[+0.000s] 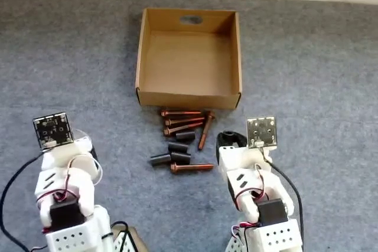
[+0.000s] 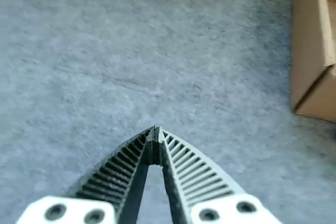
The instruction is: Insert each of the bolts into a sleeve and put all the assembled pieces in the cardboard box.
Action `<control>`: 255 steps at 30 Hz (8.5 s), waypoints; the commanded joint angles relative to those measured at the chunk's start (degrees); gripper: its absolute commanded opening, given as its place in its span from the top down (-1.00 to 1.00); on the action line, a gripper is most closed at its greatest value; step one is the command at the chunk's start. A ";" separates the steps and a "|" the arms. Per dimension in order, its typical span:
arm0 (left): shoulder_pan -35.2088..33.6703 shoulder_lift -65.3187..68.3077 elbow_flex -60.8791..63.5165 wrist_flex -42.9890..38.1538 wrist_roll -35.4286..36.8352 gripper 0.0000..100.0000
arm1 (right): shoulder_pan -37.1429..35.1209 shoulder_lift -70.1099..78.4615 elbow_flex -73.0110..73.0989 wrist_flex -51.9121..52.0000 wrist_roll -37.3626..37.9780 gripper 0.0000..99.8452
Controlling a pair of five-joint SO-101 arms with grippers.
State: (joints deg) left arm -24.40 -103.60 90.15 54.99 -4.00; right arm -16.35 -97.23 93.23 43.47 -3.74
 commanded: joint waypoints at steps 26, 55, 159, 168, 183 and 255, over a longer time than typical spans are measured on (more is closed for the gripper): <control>19.65 59.12 -61.14 36.13 -10.64 0.82 | 10.86 -1.10 -0.84 -0.13 -2.73 0.99; 49.01 63.52 -30.37 3.43 25.23 0.68 | 13.23 -1.10 0.57 -1.80 -3.60 0.99; 50.07 63.08 -21.41 -0.70 33.32 0.67 | 11.56 -1.10 1.01 -1.80 -3.43 0.99; 49.98 63.52 -18.77 -7.21 40.18 0.67 | 11.56 -1.10 1.01 -1.80 -3.43 0.99; 40.31 63.08 -17.01 -5.10 38.33 0.67 | 11.56 -1.10 1.01 -1.80 -3.43 0.99; 27.30 87.52 -34.95 -7.74 -3.25 0.67 | 11.56 -1.10 1.80 -1.80 -3.43 0.99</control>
State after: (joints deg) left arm 3.21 -22.64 61.93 45.23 -7.43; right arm -4.40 -97.58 95.16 42.77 -7.87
